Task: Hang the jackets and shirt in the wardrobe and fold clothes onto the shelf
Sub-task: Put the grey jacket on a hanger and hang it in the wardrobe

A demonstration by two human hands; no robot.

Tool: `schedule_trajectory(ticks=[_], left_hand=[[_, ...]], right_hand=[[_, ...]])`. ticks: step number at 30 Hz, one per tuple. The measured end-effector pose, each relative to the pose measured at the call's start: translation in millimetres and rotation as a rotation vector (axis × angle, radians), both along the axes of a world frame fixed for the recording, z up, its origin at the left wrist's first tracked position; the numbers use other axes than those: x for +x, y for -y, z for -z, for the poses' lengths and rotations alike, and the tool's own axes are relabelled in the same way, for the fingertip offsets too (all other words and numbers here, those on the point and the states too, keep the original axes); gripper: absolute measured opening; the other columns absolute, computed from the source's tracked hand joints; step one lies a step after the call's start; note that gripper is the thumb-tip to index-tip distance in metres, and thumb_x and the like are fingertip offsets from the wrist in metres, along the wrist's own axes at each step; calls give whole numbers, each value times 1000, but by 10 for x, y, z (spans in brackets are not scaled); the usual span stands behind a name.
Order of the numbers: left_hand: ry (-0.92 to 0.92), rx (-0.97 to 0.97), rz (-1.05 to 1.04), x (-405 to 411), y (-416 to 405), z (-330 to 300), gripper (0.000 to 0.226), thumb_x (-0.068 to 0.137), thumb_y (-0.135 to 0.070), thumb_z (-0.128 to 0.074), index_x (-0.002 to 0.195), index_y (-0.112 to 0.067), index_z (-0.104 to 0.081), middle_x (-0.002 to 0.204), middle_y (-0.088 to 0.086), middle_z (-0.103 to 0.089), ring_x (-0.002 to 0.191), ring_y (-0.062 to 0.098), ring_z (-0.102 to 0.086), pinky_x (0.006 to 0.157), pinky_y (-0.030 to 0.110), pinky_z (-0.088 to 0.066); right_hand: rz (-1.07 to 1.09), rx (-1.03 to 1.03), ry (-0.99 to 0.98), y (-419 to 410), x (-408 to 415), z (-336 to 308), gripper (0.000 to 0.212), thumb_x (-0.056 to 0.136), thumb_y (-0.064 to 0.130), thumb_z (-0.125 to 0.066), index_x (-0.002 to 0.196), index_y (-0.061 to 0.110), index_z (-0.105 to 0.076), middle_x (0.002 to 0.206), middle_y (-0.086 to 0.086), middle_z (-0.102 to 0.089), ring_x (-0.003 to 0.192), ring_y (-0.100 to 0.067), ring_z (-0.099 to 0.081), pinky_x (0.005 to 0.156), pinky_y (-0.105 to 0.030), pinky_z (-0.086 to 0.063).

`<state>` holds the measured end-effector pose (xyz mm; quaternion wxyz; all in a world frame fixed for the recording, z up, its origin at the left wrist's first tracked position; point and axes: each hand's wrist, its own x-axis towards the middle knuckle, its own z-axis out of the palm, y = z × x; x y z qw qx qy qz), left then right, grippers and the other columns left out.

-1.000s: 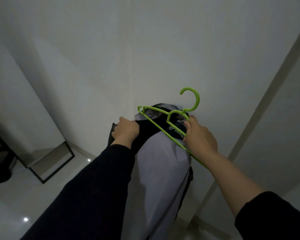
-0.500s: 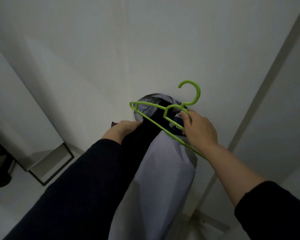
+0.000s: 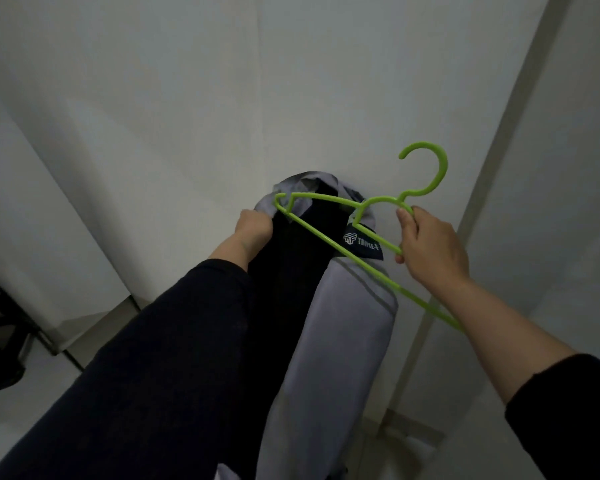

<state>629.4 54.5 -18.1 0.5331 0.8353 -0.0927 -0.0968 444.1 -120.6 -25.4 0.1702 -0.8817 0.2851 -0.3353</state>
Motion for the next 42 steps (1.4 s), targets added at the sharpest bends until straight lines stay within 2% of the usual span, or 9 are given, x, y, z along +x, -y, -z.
schedule_trajectory(ticks=[2, 5, 10, 16, 19, 22, 26, 30, 42], left_hand=[[-50, -113, 89, -101, -45, -72, 33, 96, -24, -48, 112, 5, -53, 96, 20, -62, 84, 30, -61, 65, 27, -50], [-79, -43, 207, -246, -101, -140, 41, 86, -18, -67, 119, 1, -51, 106, 16, -59, 99, 29, -61, 85, 35, -51], [253, 321, 166, -415, -188, -241, 32, 91, -12, -52, 119, 2, -54, 123, 21, -57, 113, 37, -55, 78, 34, -43], [511, 262, 122, -705, -243, -429, 30, 91, -23, -55, 121, -17, -56, 116, 11, -63, 105, 32, -59, 73, 31, -40], [682, 226, 177, -987, -137, -533, 22, 88, -20, -55, 109, -24, -62, 104, 7, -67, 96, 31, -62, 67, 30, -39], [853, 283, 217, -1265, -9, -568, 20, 84, -12, -51, 93, -24, -64, 93, 5, -66, 86, 30, -61, 60, 29, -35], [1011, 396, 275, -1672, 204, -541, 25, 83, -12, -50, 98, -22, -67, 97, 9, -67, 90, 33, -63, 62, 30, -37], [1083, 407, 337, -2210, 473, -583, 24, 84, -15, -51, 100, -18, -68, 99, 12, -66, 92, 35, -63, 64, 32, -39], [1138, 228, 575, -3999, 974, -1050, 28, 82, -13, -51, 101, -19, -70, 101, 12, -68, 96, 35, -64, 70, 34, -46]], right_hand=[[18, -12, 3, -41, -135, -41, 44, 99, 51, -24, 79, 18, -47, 75, -13, -68, 75, -36, -61, 67, -45, -51], [52, -11, -5, -117, -339, -101, 45, 99, 51, -24, 77, 18, -47, 71, -9, -68, 73, -35, -60, 67, -44, -51], [84, -22, -29, -286, -699, -103, 47, 100, 49, -25, 75, 16, -46, 69, -7, -66, 70, -33, -60, 64, -41, -51], [122, -55, -54, -416, -1110, -108, 46, 99, 50, -26, 74, 17, -46, 75, -11, -69, 77, -35, -61, 67, -41, -51], [114, -41, -55, -447, -1289, -180, 46, 99, 50, -27, 69, 20, -42, 72, -8, -69, 78, -34, -62, 69, -42, -51], [158, -66, -67, -398, -1585, -257, 46, 99, 50, -26, 68, 19, -43, 69, -4, -68, 76, -32, -62, 69, -40, -51], [207, -34, -85, -284, -2158, -322, 47, 99, 48, -29, 70, 15, -47, 61, 0, -67, 73, -27, -62, 70, -38, -50], [224, 36, -60, -248, -2804, -304, 46, 100, 44, -32, 69, 15, -50, 55, -1, -67, 62, -15, -61, 72, -39, -51], [436, 11, -87, -373, -4480, -623, 46, 100, 48, -29, 76, 13, -49, 58, -1, -67, 67, -19, -63, 68, -35, -48]])
